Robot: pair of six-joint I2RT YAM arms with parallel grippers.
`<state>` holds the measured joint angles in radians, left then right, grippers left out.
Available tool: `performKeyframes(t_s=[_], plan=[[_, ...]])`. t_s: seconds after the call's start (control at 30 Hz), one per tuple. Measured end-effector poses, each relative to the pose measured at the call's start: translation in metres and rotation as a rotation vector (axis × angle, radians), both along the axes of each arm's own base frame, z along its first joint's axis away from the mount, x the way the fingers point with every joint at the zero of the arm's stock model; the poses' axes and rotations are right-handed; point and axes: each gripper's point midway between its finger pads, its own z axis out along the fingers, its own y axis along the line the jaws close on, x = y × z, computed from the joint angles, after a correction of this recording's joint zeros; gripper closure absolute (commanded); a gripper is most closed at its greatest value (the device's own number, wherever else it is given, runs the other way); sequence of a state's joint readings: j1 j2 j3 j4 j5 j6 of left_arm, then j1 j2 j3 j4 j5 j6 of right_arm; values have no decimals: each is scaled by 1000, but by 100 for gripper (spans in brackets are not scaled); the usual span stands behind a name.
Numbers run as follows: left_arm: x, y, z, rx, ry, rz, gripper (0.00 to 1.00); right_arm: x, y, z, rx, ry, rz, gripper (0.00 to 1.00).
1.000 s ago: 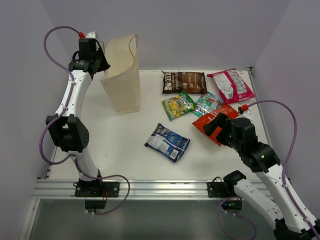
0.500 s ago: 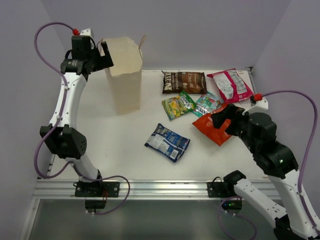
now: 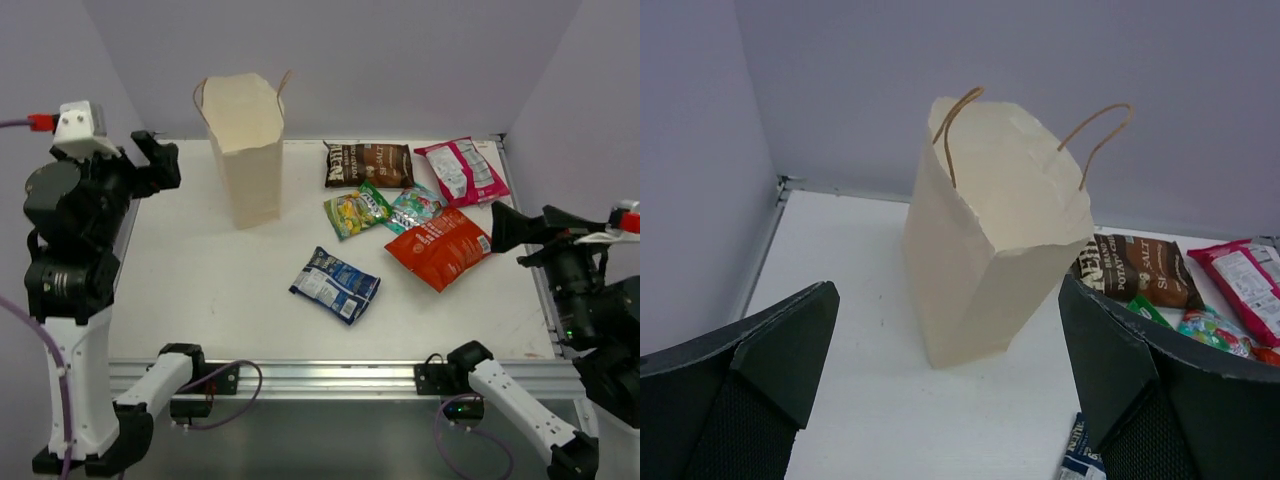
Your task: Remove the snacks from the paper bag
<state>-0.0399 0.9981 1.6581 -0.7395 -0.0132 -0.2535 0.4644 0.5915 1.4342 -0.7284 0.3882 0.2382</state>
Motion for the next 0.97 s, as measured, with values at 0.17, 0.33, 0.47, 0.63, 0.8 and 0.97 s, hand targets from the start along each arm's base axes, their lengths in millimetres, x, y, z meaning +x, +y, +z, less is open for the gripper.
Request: performKeyframes(t_s=[0.17,0.33,0.47,0.63,0.8,0.97], plan=[[-47,12,11,39,-94,51,0,-24,-27,24,-42,-123,-73,1],[-38,16,-3,64,-47,73,0,-32,-43,30,-92,-160,-132,1],[-33,18,-7,73,-29,83,0,-34,-49,31,-123,-166,-164,1],[-33,19,-2,73,-34,93,0,-34,-52,31,-133,-166,-179,1],[-32,17,-2,73,-33,83,0,-34,-53,31,-136,-166,-186,1],[-26,14,-6,75,-16,75,0,-33,-52,31,-132,-166,-184,1]])
